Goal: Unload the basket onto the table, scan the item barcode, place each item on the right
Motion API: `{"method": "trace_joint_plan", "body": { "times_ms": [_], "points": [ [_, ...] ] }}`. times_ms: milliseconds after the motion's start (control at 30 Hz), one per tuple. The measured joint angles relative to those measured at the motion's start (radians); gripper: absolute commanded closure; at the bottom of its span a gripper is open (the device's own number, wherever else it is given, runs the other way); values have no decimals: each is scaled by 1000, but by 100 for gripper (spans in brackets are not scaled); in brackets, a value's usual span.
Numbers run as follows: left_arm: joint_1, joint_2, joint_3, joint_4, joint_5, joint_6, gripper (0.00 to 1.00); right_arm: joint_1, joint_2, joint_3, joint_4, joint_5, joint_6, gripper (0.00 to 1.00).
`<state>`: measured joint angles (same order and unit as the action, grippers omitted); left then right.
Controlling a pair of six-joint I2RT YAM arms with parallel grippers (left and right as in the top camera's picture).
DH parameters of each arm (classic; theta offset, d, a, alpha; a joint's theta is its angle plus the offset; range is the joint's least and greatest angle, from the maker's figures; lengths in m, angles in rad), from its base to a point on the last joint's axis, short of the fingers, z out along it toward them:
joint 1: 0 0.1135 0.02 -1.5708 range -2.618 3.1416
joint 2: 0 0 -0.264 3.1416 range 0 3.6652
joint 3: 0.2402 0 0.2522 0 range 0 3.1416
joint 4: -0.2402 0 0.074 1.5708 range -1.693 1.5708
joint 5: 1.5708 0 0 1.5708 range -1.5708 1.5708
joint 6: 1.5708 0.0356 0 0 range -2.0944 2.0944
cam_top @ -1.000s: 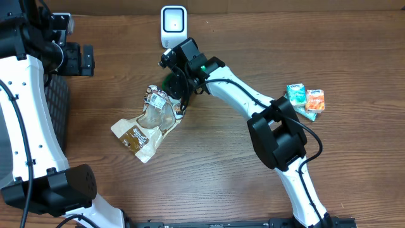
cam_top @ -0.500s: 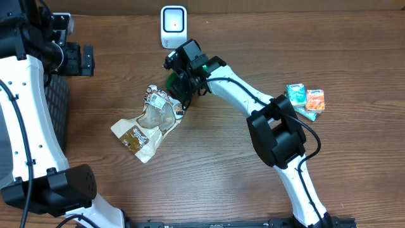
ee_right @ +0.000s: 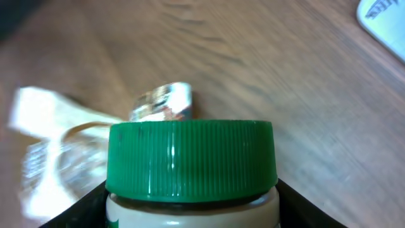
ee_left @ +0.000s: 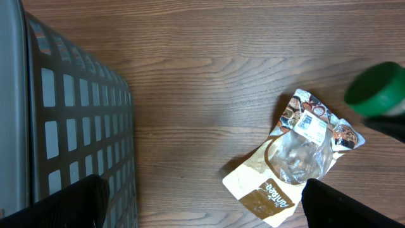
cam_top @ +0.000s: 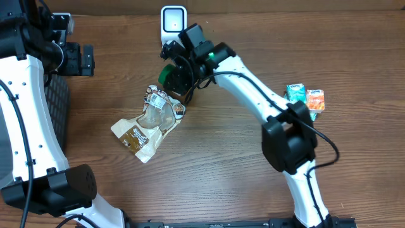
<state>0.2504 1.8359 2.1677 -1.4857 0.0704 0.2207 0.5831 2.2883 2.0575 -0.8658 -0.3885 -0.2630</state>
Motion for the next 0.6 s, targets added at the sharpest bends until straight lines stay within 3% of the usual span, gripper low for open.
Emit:
{"method": "trace_joint_plan", "body": {
  "times_ms": [300,600],
  "points": [
    [0,0,0,0,0,0,0,-89,-32,-5,-307,-20,-89,43],
    [0,0,0,0,0,0,0,-121,-32,-199,-295,83,-297,35]
  ]
}}
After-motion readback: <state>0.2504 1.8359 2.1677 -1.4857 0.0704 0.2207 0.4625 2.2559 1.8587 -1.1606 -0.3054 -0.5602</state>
